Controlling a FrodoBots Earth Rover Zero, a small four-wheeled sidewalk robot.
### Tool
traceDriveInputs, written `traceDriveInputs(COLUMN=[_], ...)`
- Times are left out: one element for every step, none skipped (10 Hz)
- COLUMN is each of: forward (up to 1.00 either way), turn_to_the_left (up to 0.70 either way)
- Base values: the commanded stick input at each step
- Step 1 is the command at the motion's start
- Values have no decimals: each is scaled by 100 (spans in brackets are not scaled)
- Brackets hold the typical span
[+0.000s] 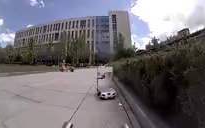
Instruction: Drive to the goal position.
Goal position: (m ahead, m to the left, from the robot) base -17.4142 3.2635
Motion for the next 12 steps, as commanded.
traceDriveInputs(forward=[5, 5, 5, 5, 5, 5, 5, 5, 5, 5, 5, 5], turn_to_the_left=[1, 1, 1, 1, 1, 1, 1, 1, 2, 3, 1, 1])
